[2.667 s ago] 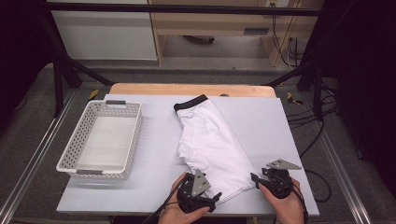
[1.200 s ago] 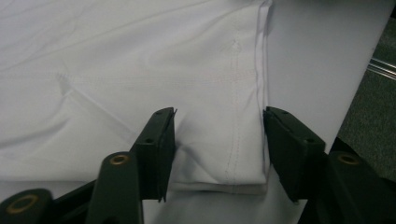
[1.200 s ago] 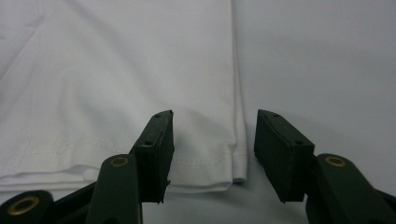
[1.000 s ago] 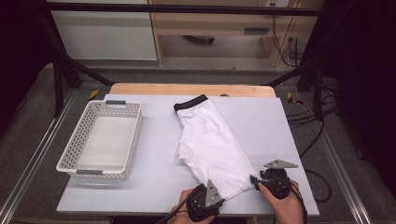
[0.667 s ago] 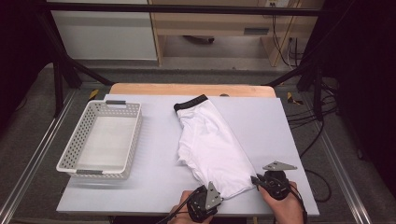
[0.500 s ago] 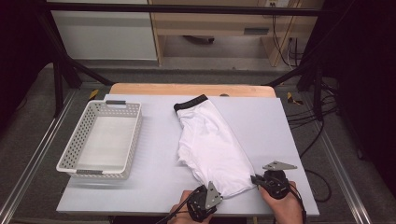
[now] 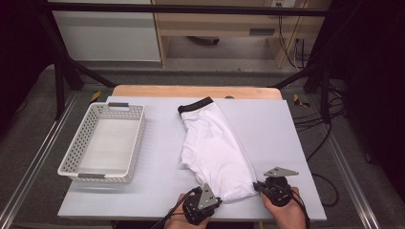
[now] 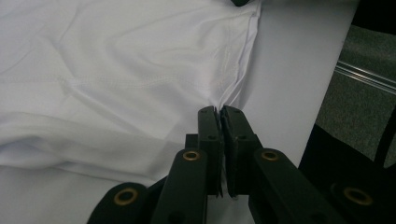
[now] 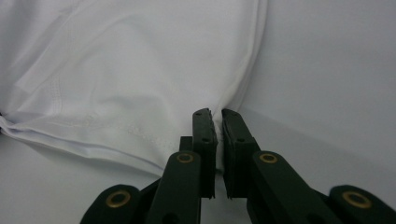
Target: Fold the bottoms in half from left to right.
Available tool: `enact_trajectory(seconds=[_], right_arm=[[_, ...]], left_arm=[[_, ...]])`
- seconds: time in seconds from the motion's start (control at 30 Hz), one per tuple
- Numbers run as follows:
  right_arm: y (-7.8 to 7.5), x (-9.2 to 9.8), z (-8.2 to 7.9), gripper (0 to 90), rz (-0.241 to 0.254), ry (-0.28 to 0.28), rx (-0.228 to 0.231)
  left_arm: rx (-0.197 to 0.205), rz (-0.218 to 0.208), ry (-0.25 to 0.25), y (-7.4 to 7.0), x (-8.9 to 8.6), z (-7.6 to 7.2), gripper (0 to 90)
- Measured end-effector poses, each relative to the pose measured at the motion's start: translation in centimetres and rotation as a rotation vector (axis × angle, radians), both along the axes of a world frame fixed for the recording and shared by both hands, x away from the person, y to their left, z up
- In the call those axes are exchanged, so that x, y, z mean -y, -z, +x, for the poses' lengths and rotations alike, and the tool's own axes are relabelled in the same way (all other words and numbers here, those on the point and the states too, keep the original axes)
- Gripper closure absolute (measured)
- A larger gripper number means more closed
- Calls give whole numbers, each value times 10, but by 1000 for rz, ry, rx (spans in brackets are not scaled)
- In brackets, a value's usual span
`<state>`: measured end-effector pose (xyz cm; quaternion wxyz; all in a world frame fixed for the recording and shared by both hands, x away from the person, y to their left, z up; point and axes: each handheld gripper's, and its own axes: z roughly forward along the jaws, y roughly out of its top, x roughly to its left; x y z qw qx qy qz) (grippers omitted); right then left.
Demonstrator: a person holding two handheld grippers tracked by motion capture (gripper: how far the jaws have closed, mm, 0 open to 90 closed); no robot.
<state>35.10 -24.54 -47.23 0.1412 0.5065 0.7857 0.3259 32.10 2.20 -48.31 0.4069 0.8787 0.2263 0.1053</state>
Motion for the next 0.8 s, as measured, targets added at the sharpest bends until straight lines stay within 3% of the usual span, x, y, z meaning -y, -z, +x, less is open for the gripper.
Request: enact_trajectory(seconds=[0.17,0.37,0.43,0.57,0.8], right_arm=[[1,-3,-2,856,-5,16,7],[2,-3,-4,856,-7,11,26],[2,-2,-4,857,-8,3,28],[2,-1,-3,859,6,-4,24],[0,-9,-5,861,-18,-8,22]], left_arm=[[-12,-5,9,0,-6,2,867],[4,-10,-16,2,-4,-2,867],[-22,-28,-23,2,-5,0,867],[-34,-29,-20,2,-5,1,867],[-50,-25,5,-6,-15,7,868]])
